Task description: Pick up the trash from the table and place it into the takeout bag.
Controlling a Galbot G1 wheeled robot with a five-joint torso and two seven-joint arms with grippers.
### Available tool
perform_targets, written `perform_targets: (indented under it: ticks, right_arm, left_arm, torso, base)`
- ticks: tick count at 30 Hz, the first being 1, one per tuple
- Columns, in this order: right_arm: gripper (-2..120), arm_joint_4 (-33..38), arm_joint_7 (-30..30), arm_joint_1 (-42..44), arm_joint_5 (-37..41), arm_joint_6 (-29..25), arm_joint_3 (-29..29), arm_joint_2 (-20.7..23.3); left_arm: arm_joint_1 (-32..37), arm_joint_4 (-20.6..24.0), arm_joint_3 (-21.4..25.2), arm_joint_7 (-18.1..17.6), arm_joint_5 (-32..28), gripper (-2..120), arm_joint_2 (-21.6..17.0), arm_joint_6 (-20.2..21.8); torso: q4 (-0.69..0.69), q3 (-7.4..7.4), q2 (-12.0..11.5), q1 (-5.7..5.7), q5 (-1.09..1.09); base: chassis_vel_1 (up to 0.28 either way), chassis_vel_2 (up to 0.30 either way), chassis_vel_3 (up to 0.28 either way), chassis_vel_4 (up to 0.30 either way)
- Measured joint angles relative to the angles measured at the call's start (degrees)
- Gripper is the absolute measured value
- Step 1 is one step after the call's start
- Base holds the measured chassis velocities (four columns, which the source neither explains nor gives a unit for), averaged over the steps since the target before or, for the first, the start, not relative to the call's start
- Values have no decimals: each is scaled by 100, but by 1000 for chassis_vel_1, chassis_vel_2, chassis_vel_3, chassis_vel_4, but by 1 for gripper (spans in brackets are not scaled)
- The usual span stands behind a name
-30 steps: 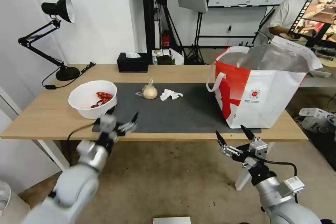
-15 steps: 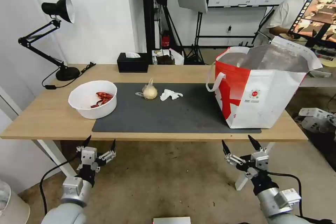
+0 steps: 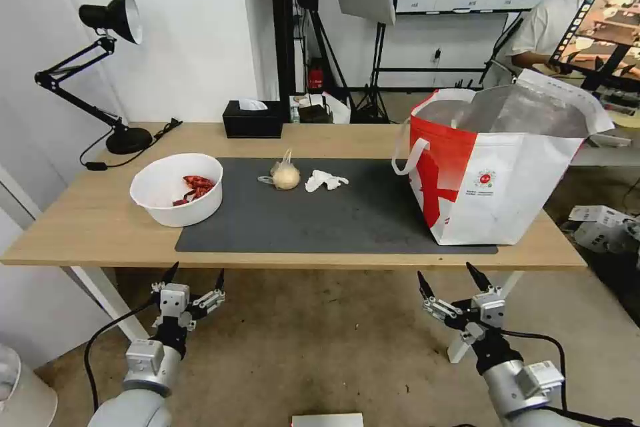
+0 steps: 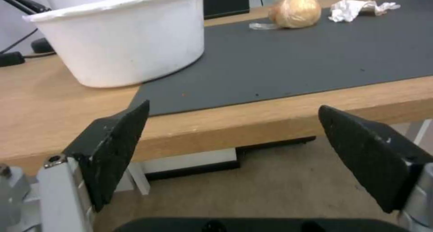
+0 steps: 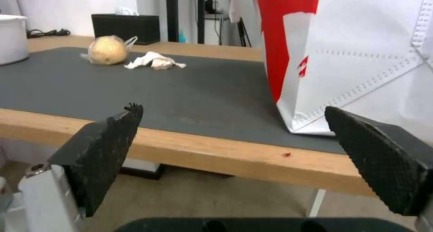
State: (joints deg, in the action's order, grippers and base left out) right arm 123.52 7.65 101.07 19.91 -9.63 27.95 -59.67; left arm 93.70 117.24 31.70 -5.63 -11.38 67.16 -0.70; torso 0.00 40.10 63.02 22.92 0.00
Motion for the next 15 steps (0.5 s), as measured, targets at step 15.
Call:
perform_targets:
  ticks: [15]
  right_arm:
    - [100, -67, -303, -1247, 995, 201, -952, 857]
  left_arm:
    - [-124, -97, -17, 6, -23, 100, -11, -45]
  torso:
    - [0, 0, 0, 0, 1]
  base:
    - [0, 0, 0, 0]
